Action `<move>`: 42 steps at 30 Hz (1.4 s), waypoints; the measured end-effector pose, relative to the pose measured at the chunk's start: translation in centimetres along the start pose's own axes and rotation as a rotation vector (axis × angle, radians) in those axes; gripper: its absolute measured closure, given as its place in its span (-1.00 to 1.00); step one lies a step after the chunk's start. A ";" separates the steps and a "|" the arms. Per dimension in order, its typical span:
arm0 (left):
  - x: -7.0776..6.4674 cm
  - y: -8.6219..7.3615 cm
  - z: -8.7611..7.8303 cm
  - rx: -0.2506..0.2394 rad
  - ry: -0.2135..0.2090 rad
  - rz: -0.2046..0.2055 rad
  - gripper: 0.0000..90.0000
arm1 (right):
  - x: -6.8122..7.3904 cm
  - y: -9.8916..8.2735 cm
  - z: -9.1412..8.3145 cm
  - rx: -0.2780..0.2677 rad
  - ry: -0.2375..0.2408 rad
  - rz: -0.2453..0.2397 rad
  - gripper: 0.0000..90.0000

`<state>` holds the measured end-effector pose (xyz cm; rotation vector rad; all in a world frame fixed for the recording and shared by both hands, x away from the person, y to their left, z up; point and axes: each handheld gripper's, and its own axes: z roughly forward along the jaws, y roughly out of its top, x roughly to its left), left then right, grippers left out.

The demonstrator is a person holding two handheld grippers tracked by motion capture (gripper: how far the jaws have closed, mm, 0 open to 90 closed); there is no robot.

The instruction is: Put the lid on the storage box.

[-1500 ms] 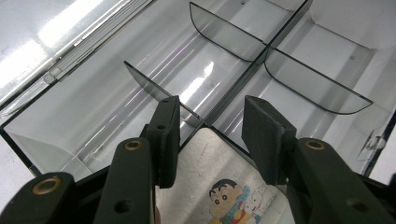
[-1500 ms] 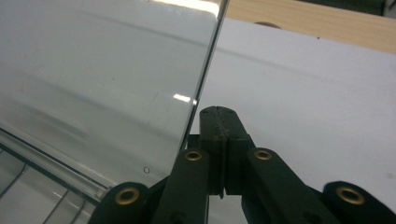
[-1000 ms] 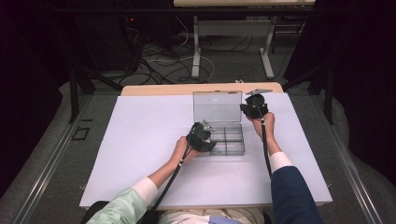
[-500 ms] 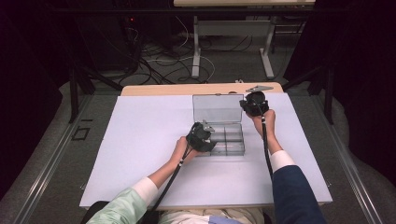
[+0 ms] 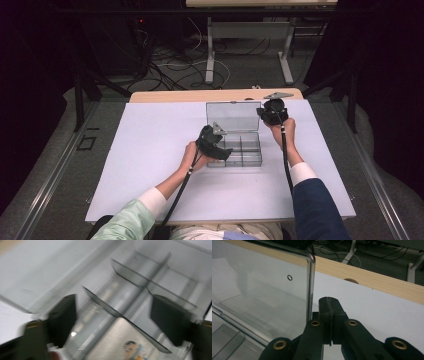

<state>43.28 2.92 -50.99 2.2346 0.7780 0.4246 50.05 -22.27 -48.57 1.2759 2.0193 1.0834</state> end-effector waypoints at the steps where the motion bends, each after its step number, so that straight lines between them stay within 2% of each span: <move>1: 0.5 0.3 -0.6 -0.018 0.013 -0.018 -0.79 | 0.0 0.0 0.0 -0.001 0.002 -0.001 1.00; 3: 1.7 0.9 -1.5 -0.056 0.032 -0.054 -0.99 | 0.0 0.0 -0.1 -0.001 0.005 -0.010 1.00; 4: 2.4 1.1 -1.9 -0.089 0.024 -0.066 -1.00 | 0.1 0.0 -0.2 0.000 0.002 -0.013 1.00; 5: 3.0 1.4 -2.3 -0.116 0.036 -0.072 -1.00 | 0.1 0.0 -0.2 -0.002 0.003 -0.010 1.00; 7: 4.2 2.0 -2.7 -0.124 0.064 -0.080 -1.00 | 0.1 0.0 -0.2 -0.002 0.001 -0.018 1.00; 9: 5.1 2.7 -2.9 -0.112 0.105 -0.081 -0.98 | 0.2 0.0 -0.3 -0.001 0.003 -0.018 1.00; 10: 5.4 3.0 -3.1 -0.107 0.128 -0.066 -0.83 | 0.2 0.0 -0.3 0.002 -0.001 -0.019 1.00; 11: 5.5 3.2 -3.1 -0.109 0.145 -0.062 -0.54 | 0.2 0.0 -0.3 -0.001 -0.003 -0.022 1.00; 12: 5.7 3.5 -3.2 -0.115 0.159 -0.056 -0.34 | 0.2 0.0 -0.3 0.000 -0.002 -0.022 1.00; 16: 5.8 4.1 -3.4 -0.141 0.174 -0.044 -0.03 | 0.3 0.0 -0.5 0.010 -0.002 -0.026 1.00; 19: 5.6 4.2 -3.8 -0.156 0.173 -0.008 0.28 | 0.3 0.0 -0.6 0.012 -0.002 -0.031 1.00; 20: 5.5 4.2 -4.0 -0.145 0.188 0.004 0.35 | 0.3 0.1 -0.7 0.018 -0.006 -0.034 1.00; 22: 5.4 4.1 -4.1 -0.152 0.184 0.008 0.50 | 0.3 0.0 -0.8 0.016 -0.008 -0.041 1.00; 23: 5.4 4.1 -4.3 -0.147 0.180 0.021 0.52 | 0.3 0.1 -1.0 0.017 -0.006 -0.027 1.00; 28: 5.1 3.6 -5.0 -0.161 0.153 0.042 0.60 | 0.4 -0.2 -1.7 0.036 -0.011 -0.059 0.95; 34: 4.9 2.9 -5.6 -0.188 0.111 0.023 0.65 | 0.6 -0.9 -3.1 0.056 -0.019 -0.096 0.82; 37: 4.6 2.4 -5.9 -0.200 0.085 0.024 0.69 | 0.5 -1.2 -4.1 0.060 0.007 -0.100 0.70; 39: 4.5 2.1 -6.2 -0.199 0.081 0.044 0.70 | 0.5 -1.5 -4.7 0.064 0.019 -0.101 0.65; 42: 4.1 1.6 -6.4 -0.204 0.076 0.058 0.72 | 0.4 -2.2 -5.8 0.061 0.066 -0.096 0.54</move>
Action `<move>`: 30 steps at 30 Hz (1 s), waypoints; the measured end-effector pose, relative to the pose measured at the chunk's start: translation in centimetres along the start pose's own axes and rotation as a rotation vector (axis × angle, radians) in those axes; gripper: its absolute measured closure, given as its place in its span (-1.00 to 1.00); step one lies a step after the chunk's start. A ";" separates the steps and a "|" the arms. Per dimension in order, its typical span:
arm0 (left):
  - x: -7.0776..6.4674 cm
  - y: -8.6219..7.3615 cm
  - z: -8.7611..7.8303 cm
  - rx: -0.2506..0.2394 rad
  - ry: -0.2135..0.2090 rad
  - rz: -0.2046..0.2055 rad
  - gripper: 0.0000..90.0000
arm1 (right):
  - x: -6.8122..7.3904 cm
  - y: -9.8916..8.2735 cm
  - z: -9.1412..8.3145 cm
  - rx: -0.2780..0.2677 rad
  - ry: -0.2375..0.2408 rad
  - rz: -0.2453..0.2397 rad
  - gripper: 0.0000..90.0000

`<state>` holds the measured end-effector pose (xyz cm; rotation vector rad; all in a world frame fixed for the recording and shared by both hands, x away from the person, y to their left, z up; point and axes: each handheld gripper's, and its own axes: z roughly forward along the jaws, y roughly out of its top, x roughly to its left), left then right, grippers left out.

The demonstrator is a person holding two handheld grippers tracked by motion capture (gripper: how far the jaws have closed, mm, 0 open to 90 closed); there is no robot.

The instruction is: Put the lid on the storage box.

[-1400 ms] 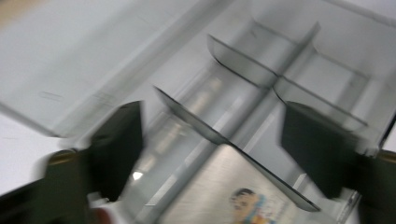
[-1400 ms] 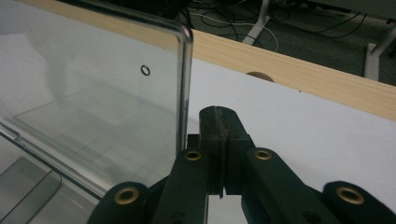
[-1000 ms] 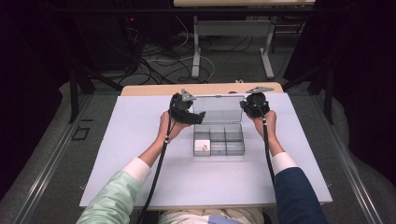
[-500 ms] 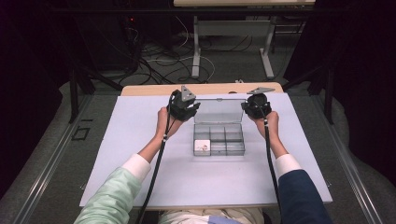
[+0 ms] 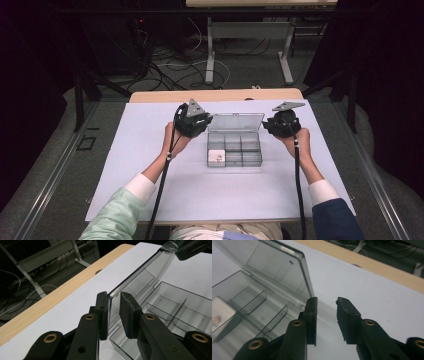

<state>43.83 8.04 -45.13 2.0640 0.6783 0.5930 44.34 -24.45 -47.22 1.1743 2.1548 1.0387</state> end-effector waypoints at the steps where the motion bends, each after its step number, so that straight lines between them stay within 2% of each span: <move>1: -0.2 -0.1 -0.1 -0.004 0.001 0.005 0.72 | 0.1 -0.3 -0.2 -0.002 0.006 0.008 0.53; 4: -0.6 -0.4 -0.4 -0.009 0.004 0.022 0.73 | 0.4 -0.8 -0.5 0.019 0.012 -0.014 0.46; 6: -0.8 -0.8 -0.6 -0.017 0.003 0.024 0.73 | 0.6 -0.8 -0.9 0.004 0.031 -0.002 0.43; 12: -1.4 -1.6 -1.2 -0.015 -0.017 0.048 0.74 | 1.8 -0.4 -1.8 -0.022 0.061 -0.032 0.41; 18: -2.1 -2.4 -1.5 -0.005 -0.030 0.072 0.73 | 2.8 -0.2 -2.7 -0.039 0.087 -0.039 0.47; 30: -3.1 -3.5 -1.6 0.016 -0.035 0.091 0.66 | 3.8 -1.0 -3.1 -0.012 0.081 -0.059 0.47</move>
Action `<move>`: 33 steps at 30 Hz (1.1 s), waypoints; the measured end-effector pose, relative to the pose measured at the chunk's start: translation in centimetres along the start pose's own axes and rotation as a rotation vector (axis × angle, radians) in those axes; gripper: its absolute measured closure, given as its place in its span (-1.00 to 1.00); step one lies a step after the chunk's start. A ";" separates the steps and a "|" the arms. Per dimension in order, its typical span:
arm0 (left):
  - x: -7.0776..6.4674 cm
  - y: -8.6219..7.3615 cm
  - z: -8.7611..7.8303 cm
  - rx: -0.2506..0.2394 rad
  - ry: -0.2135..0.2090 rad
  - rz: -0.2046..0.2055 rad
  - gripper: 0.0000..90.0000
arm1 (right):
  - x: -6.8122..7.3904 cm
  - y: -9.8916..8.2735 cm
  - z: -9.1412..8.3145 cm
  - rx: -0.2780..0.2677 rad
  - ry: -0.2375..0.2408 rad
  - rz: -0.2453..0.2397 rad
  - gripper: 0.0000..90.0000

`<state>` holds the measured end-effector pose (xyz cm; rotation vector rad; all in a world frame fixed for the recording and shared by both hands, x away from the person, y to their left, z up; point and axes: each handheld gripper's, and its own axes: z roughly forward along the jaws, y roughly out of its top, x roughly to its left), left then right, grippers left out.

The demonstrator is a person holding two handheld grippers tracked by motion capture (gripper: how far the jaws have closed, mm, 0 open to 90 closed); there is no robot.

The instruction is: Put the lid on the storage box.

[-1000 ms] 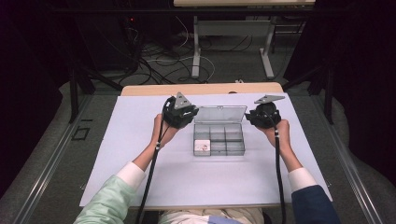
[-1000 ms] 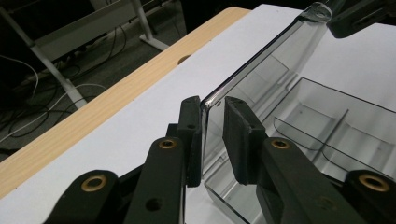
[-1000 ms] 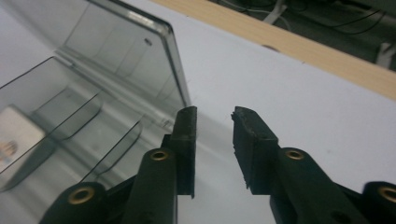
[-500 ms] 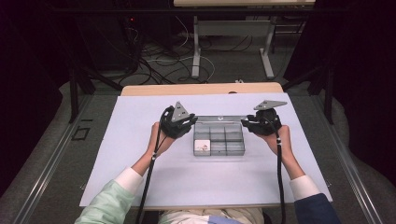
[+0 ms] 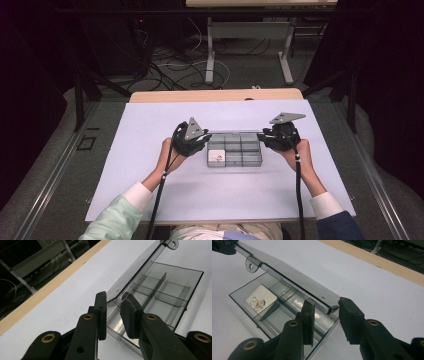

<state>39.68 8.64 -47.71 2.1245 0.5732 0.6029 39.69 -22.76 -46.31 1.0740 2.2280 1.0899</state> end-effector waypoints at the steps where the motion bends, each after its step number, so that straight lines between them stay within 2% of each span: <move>1: -0.1 -0.1 -0.1 0.005 -0.004 0.003 0.66 | 0.1 -0.1 0.0 0.003 0.000 0.001 0.46; 11: -1.1 -0.9 -0.2 0.046 -0.039 0.023 0.49 | 0.9 -1.4 0.0 0.044 -0.001 -0.019 0.41; 21: -1.9 -1.8 0.1 0.105 -0.080 0.043 0.36 | 1.5 -3.0 0.4 0.108 0.018 -0.011 0.36; 27: -1.9 -2.1 0.3 0.130 -0.108 0.033 0.33 | 1.6 -3.6 0.6 0.133 0.029 -0.019 0.34; 33: -1.9 -2.4 0.5 0.159 -0.132 0.017 0.30 | 1.5 -4.1 0.9 0.154 0.054 0.011 0.29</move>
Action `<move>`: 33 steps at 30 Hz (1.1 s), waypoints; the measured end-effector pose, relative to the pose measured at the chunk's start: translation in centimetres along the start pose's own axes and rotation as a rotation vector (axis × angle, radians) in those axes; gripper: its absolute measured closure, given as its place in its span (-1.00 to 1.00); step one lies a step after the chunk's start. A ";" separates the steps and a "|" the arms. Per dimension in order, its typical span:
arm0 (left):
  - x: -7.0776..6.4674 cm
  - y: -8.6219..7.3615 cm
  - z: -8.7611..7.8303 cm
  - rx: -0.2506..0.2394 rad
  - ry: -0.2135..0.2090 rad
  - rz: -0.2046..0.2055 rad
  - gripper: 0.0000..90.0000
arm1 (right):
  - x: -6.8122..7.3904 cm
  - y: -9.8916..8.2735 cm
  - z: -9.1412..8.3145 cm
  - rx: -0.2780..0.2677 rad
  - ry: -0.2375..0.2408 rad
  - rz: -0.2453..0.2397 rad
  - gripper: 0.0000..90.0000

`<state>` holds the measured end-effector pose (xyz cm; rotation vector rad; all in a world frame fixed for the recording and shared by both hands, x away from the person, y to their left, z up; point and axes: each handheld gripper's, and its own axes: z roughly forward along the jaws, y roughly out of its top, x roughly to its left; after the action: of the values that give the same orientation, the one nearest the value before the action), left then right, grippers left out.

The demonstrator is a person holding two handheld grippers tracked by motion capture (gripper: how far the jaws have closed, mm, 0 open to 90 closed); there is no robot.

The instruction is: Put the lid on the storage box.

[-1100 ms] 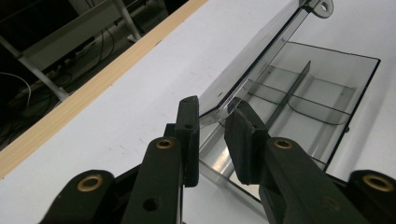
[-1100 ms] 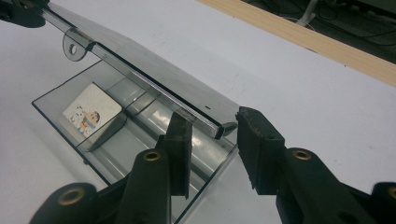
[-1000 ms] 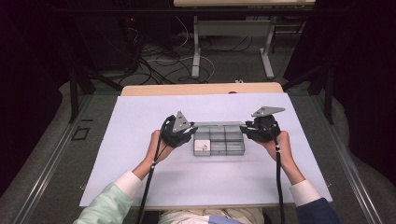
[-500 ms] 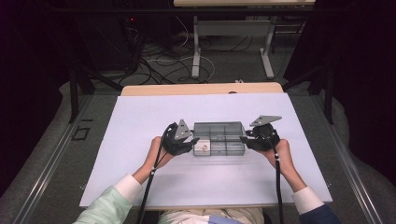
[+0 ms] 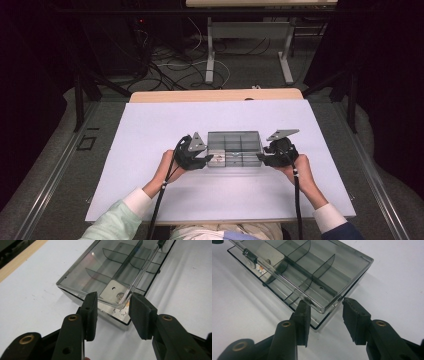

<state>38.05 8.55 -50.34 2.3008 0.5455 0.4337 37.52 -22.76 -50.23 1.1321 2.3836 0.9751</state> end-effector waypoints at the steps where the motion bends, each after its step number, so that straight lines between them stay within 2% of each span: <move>1: 0.0 0.0 0.0 0.009 -0.006 -0.005 0.30 | 0.0 -0.1 0.1 0.004 -0.002 0.001 0.28; 8: 0.2 -0.2 0.4 0.061 -0.031 -0.025 0.28 | -0.2 -0.5 0.3 0.039 0.015 0.016 0.20; 10: 0.3 -0.3 0.4 0.074 -0.040 -0.034 0.27 | -0.3 -0.6 0.4 0.051 0.027 0.035 0.18; 17: 0.3 -0.4 0.8 0.105 -0.049 -0.043 0.22 | -0.3 -0.7 0.7 0.074 0.036 0.036 0.15; 20: 0.4 -0.5 1.0 0.147 -0.064 -0.043 0.20 | -0.2 -0.8 0.9 0.093 0.048 0.034 0.11; 23: 0.4 -0.6 1.1 0.155 -0.064 -0.047 0.16 | -0.2 -0.9 1.0 0.096 0.054 0.035 0.11; 26: 0.4 -0.7 1.2 0.171 -0.062 -0.064 0.03 | -0.3 -0.9 0.9 0.097 0.052 0.031 0.07; 27: 0.4 -0.8 1.2 0.174 -0.049 -0.065 -0.03 | -0.3 -0.9 0.9 0.100 0.053 0.036 0.03; 33: 0.4 -1.3 0.7 0.180 -0.012 -0.128 -0.42 | -0.2 -1.2 0.5 0.087 0.083 0.041 -0.34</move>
<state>38.32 9.18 -51.63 2.4196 0.7477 0.3200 37.25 -23.21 -51.37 1.1981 2.4999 0.9568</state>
